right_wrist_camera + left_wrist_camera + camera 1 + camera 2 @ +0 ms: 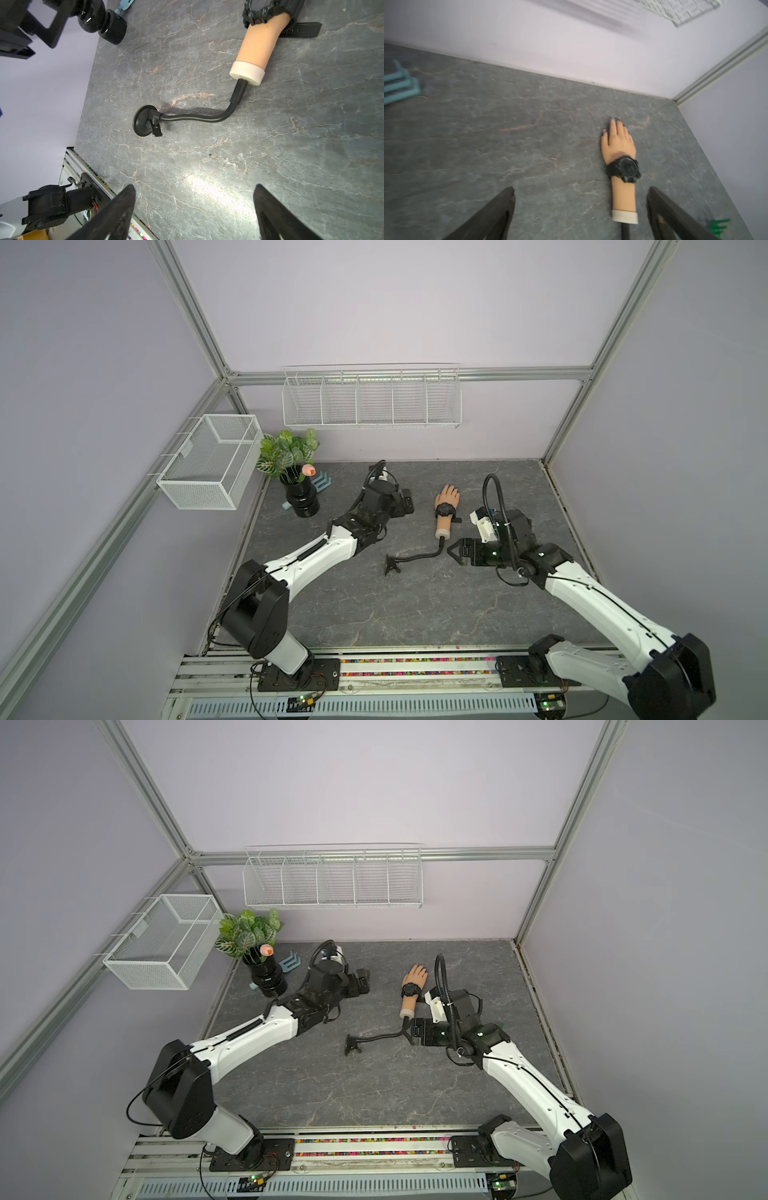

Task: Take off the watch
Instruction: Move the hand to the center of the board.

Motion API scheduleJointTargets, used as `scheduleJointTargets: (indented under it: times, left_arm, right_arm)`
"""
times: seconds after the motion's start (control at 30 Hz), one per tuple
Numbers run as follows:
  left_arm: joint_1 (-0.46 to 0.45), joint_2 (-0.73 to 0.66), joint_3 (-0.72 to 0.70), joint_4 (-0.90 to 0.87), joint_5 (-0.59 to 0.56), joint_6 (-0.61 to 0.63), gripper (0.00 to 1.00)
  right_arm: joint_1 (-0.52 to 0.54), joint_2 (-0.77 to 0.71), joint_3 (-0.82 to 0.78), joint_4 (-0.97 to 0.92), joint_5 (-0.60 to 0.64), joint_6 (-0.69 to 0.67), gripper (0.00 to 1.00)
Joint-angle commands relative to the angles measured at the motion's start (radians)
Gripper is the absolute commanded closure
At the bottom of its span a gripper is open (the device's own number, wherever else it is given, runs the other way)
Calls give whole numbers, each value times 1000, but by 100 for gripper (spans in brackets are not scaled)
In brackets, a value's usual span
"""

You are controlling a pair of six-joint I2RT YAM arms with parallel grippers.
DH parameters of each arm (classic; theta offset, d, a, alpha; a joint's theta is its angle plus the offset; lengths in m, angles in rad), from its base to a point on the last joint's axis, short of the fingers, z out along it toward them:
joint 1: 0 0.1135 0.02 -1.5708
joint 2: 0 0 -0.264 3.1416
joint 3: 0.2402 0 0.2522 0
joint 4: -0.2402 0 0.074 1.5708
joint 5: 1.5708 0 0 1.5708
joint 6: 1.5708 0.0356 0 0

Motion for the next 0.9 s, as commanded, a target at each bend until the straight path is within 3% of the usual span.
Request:
scheduleJointTargets:
  times: [0.0, 0.2, 0.4, 0.6, 0.87]
  left_arm:
    - [-71, 110, 98, -19, 1, -67, 0]
    - [-140, 347, 291, -75, 8, -64, 0]
    - [-144, 505, 427, -170, -19, -20, 3]
    - [-147, 632, 548, -238, 65, 77, 14]
    - [-147, 677, 577, -272, 75, 89, 43]
  right_arm:
    - [-72, 11, -16, 27, -19, 35, 11]
    - [-230, -54, -98, 23, 62, 81, 11]
    - [-329, -176, -177, -11, 114, 117, 11]
    - [-357, -287, -219, -39, 129, 102, 11]
    - [-361, -307, -219, -50, 116, 98, 11]
